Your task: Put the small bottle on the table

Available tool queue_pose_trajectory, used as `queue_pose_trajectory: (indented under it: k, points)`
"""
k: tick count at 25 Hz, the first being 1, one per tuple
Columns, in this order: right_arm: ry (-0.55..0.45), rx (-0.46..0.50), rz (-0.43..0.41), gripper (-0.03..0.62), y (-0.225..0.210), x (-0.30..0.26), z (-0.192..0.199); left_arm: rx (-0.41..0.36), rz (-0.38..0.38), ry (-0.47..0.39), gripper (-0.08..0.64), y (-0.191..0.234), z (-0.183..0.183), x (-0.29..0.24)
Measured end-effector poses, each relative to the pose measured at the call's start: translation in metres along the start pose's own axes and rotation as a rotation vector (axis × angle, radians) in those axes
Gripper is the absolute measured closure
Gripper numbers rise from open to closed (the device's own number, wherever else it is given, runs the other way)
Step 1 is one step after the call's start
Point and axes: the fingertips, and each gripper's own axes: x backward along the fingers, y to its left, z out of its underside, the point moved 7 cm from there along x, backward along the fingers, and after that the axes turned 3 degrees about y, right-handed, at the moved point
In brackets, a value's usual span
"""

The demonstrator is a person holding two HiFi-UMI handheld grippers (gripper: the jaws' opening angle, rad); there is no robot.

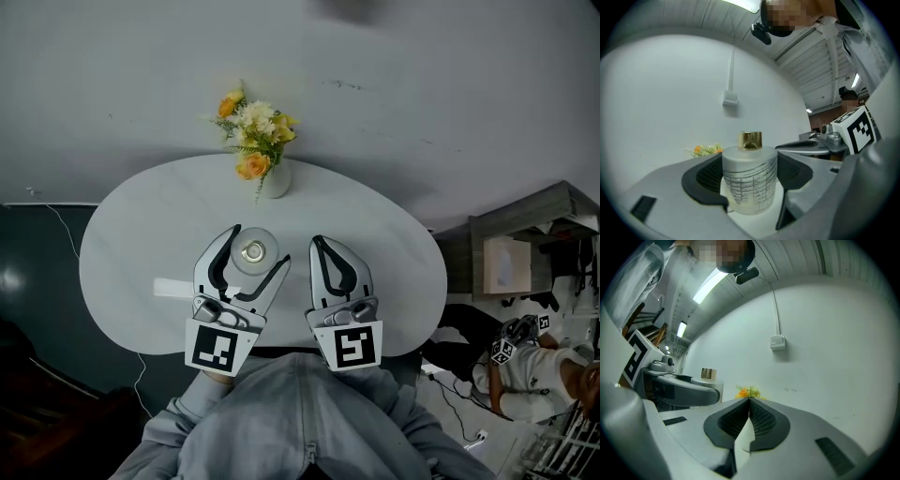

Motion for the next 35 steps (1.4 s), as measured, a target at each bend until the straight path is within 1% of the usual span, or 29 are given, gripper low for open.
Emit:
queue_pose_trajectory:
  k: [6, 11, 16, 18, 20, 26, 32, 35]
  points:
    - [0.015, -0.024, 0.010, 0.565, -0.005, -0.018, 0.012, -0.007, 0.038, 0.021, 0.229, 0.011, 0.015, -0.020]
    - [0.042, -0.026, 0.011, 0.566, -0.008, -0.033, 0.031, 0.001, 0.071, 0.064, 0.229, 0.020, 0.041, -0.034]
    - [0.059, -0.030, 0.026, 0.565, -0.014, -0.044, 0.051, 0.009, 0.104, 0.089, 0.229, 0.023, 0.068, -0.048]
    - [0.062, -0.017, 0.030, 0.565, -0.016, -0.048, 0.060, -0.022, 0.129, 0.115, 0.229, 0.025, 0.080, -0.054]
    - [0.072, -0.005, 0.035, 0.565, -0.019, -0.053, 0.072, -0.037, 0.148, 0.127, 0.229, 0.027, 0.091, -0.061]
    - [0.108, -0.026, 0.059, 0.565, -0.023, -0.060, 0.108, -0.016, 0.181, 0.156, 0.229, 0.029, 0.127, -0.072]
    - [0.135, -0.025, 0.058, 0.566, -0.020, -0.066, 0.134, -0.046, 0.220, 0.185, 0.229, 0.033, 0.156, -0.081]
    - [0.139, -0.023, 0.055, 0.565, -0.019, -0.070, 0.145, -0.033, 0.222, 0.178, 0.229, 0.033, 0.166, -0.087]
